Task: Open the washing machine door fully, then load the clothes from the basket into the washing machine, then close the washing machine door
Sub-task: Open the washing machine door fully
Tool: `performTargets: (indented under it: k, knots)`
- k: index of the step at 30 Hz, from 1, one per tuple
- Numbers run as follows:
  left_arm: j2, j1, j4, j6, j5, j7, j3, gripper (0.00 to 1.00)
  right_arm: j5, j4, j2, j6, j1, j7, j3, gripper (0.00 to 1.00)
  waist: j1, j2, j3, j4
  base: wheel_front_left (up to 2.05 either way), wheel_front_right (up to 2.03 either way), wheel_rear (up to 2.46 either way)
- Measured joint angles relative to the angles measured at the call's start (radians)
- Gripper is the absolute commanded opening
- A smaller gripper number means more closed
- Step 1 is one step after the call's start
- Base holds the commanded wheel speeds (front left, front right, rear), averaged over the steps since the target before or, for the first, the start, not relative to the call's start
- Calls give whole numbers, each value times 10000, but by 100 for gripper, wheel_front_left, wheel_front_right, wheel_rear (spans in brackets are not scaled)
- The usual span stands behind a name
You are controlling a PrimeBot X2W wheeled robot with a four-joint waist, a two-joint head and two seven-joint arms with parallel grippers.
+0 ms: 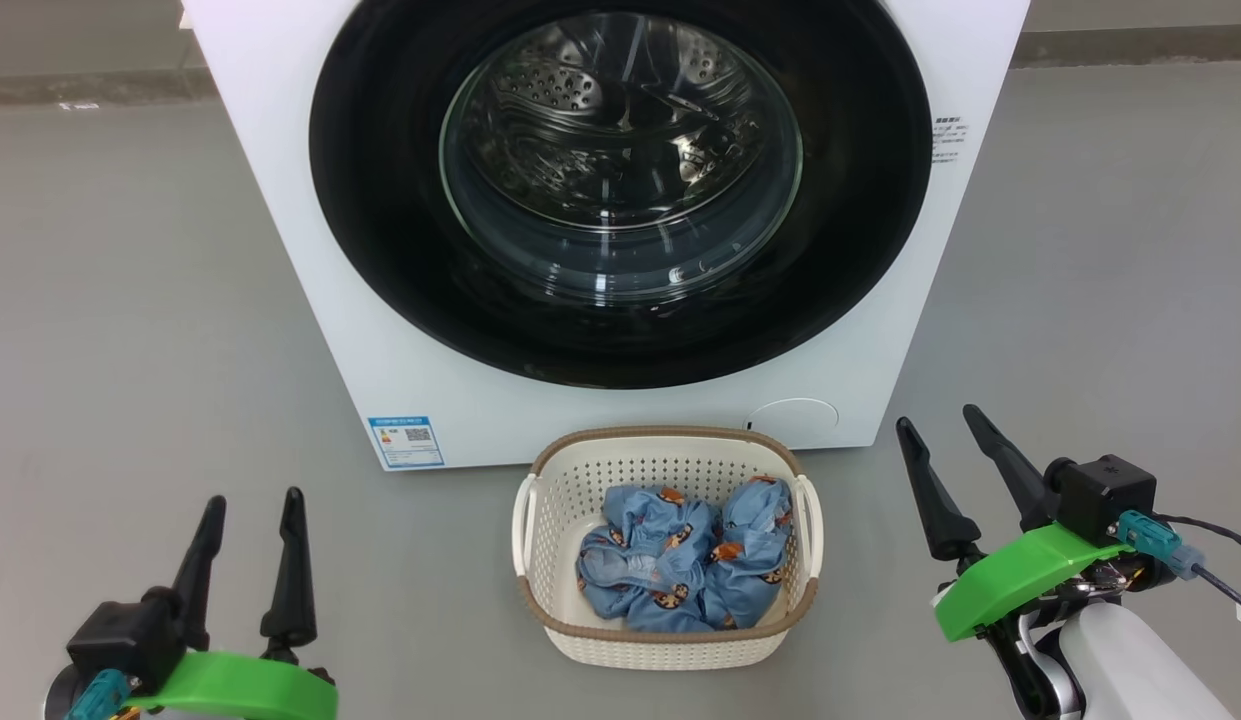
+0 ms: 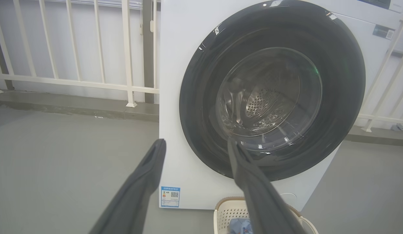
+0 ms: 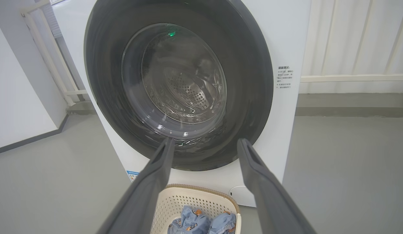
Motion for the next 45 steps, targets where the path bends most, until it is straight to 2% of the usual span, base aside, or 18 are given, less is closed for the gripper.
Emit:
performTargets:
  k: [24,45]
  knots:
    - [-104,0,-23,-61,-42,0,77,100,0,27,21,0,-4,0,-46,100,0,0,39,-38,98,98,-197]
    - [-130,0,-13,-94,-42,0,102,100,0,25,29,0,-4,0,-67,100,0,0,45,-13,11,11,-23]
